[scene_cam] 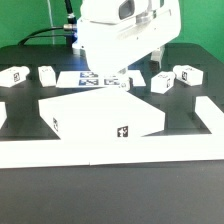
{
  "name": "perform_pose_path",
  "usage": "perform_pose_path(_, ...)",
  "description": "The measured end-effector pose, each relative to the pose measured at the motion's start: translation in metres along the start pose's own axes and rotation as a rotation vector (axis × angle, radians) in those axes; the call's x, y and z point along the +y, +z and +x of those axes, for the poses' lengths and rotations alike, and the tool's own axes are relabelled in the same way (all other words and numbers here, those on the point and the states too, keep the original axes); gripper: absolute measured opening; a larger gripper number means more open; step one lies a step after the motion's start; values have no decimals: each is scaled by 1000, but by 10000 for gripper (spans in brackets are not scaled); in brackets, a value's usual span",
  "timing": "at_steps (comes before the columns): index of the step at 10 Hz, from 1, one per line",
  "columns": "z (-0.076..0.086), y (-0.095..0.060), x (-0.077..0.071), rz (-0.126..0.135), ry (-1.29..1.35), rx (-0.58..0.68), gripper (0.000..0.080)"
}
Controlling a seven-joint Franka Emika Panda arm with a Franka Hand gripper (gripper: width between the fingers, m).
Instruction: Assemble square table
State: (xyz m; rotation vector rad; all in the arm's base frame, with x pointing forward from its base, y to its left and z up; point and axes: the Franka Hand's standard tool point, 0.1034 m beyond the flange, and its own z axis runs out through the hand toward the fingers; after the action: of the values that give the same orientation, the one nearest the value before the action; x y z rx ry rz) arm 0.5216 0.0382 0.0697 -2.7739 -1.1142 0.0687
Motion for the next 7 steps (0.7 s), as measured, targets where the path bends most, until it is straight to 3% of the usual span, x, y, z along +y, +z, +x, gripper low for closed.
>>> perform_pose_path(7,0,0,0,-1,-1,-1,650)
